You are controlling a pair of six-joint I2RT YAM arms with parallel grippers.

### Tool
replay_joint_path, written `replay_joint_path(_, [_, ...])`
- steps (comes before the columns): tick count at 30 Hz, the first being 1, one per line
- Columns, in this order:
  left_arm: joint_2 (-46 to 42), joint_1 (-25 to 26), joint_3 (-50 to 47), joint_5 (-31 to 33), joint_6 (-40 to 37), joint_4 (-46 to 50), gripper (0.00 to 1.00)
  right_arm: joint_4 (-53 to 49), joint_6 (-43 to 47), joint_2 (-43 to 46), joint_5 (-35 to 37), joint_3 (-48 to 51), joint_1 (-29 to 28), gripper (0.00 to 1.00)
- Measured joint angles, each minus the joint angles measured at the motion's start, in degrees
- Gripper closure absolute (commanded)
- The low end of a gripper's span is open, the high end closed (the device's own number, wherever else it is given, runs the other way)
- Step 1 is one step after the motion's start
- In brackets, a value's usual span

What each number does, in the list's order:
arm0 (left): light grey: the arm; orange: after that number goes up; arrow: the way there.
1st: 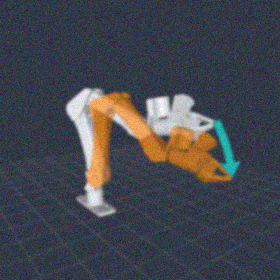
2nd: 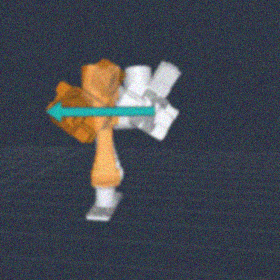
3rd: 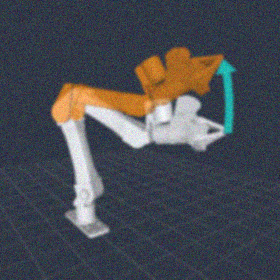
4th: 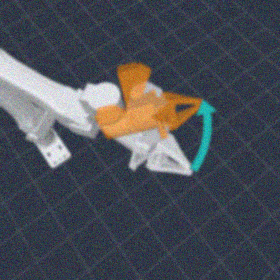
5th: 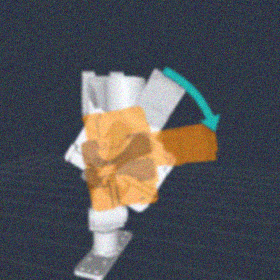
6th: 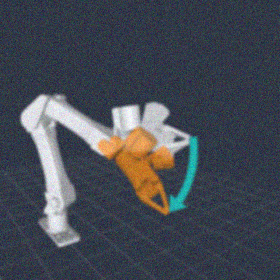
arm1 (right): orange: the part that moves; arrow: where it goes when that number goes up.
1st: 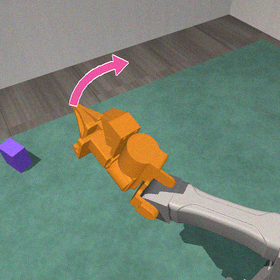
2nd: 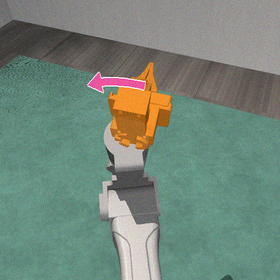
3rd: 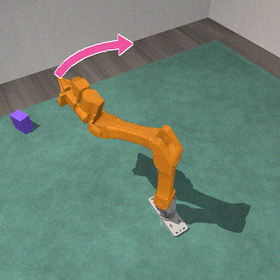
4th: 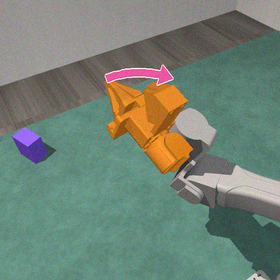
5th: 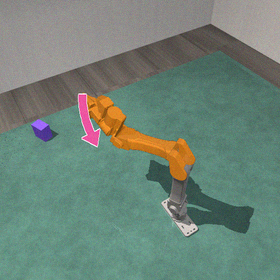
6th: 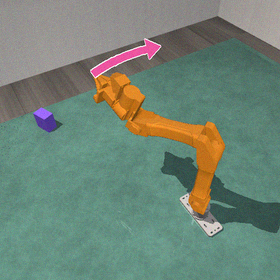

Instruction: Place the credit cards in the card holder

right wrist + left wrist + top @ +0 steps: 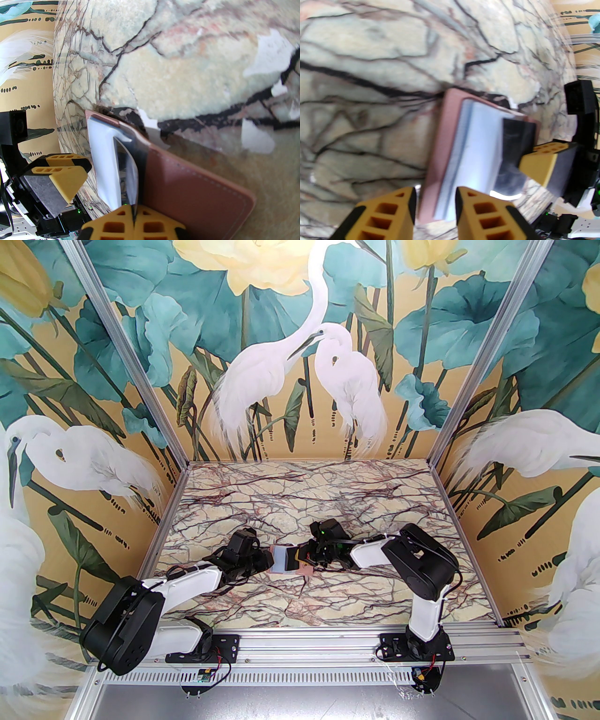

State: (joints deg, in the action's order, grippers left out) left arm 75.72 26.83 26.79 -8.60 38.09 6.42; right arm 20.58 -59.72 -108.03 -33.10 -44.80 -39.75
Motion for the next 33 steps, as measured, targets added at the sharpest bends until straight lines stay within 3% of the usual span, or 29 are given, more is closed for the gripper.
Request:
replay_joint_path(14, [2.8, -0.5, 2.1, 0.8, -0.4, 2.5, 0.84, 0.0, 0.0, -0.1, 0.0, -0.1, 0.0, 1.00])
replay_joint_path(33, [4.9, -0.6, 4.4, 0.3, -1.4, 4.0, 0.83, 0.0, 0.0, -0.4, 0.0, -0.4, 0.0, 1.00])
